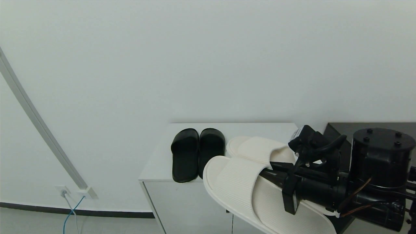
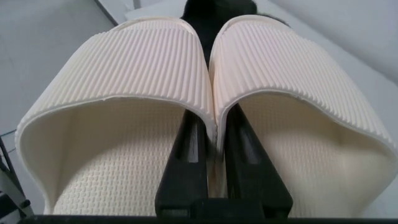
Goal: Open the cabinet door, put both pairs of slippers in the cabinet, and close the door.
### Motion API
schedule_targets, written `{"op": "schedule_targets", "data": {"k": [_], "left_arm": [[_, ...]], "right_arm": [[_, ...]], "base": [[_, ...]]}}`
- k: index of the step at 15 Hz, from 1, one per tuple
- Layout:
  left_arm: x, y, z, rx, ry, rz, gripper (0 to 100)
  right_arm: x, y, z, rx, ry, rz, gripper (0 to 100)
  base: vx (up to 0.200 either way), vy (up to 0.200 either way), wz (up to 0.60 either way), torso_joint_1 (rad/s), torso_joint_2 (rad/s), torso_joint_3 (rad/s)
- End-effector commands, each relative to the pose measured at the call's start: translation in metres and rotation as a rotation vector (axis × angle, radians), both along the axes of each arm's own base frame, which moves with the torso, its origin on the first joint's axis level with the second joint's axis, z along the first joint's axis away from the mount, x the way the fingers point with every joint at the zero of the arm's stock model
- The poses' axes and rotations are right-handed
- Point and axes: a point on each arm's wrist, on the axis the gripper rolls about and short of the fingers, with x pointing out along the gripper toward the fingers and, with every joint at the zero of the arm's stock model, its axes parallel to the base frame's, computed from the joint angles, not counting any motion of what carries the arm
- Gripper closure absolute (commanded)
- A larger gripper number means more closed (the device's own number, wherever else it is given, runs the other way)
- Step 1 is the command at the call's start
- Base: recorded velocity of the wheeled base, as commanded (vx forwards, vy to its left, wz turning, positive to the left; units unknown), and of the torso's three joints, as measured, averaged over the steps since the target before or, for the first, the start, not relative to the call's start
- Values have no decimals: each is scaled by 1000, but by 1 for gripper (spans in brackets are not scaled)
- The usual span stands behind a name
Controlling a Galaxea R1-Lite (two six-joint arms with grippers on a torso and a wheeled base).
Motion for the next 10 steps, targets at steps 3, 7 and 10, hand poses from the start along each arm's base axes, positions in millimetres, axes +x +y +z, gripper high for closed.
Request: {"op": "schedule_targets", "data": {"k": [3, 7, 10], "left_arm": [[0, 0, 0, -1, 1, 0, 100], [0, 0, 0, -1, 1, -2, 100], [0, 0, 0, -1, 1, -2, 100]], "right_arm": [[1, 0, -3, -9, 11, -3, 100], [5, -8, -9, -21, 26, -35, 100], [5, -7, -9, -23, 29, -35, 100]], "base": [[-200, 0, 0, -7, 1, -1], [-150, 0, 0, 1, 2, 4], [0, 0, 0, 0, 0, 0]]}}
